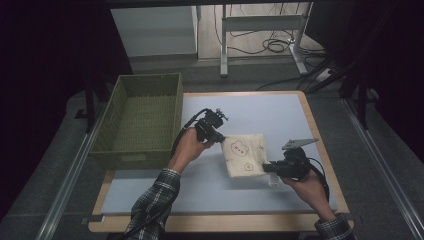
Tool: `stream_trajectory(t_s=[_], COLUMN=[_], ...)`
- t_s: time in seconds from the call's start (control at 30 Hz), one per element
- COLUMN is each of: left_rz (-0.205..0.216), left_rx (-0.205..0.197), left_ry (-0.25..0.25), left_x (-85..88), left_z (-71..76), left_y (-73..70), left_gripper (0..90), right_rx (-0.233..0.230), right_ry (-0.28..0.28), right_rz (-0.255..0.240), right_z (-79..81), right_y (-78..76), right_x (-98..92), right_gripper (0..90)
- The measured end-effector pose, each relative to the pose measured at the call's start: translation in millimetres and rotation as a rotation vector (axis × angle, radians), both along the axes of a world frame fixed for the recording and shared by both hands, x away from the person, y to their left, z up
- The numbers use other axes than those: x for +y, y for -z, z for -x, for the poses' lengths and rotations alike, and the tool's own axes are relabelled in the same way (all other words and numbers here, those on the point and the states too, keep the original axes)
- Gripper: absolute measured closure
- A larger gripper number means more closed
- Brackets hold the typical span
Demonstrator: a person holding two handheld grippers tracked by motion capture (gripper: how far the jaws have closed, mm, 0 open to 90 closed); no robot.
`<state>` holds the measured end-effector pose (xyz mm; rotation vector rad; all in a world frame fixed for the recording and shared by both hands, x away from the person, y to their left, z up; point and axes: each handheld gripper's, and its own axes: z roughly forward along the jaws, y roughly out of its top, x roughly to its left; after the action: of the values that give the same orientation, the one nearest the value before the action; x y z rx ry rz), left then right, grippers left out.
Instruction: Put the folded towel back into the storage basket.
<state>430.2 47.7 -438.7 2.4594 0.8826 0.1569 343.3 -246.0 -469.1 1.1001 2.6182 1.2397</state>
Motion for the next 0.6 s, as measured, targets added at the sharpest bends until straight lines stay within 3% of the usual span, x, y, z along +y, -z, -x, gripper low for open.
stream_trajectory(t_s=[0.6], left_rz=[-0.010], left_rx=[-0.035], left_ry=[-0.056], left_x=[48.8], left_z=[7.3], left_y=[-33.0], left_gripper=[87.0], right_rx=[-0.019], right_ry=[-0.055], right_rz=[-0.008], right_z=[-15.3], right_y=[-18.9], right_x=[43.6], right_gripper=[81.2])
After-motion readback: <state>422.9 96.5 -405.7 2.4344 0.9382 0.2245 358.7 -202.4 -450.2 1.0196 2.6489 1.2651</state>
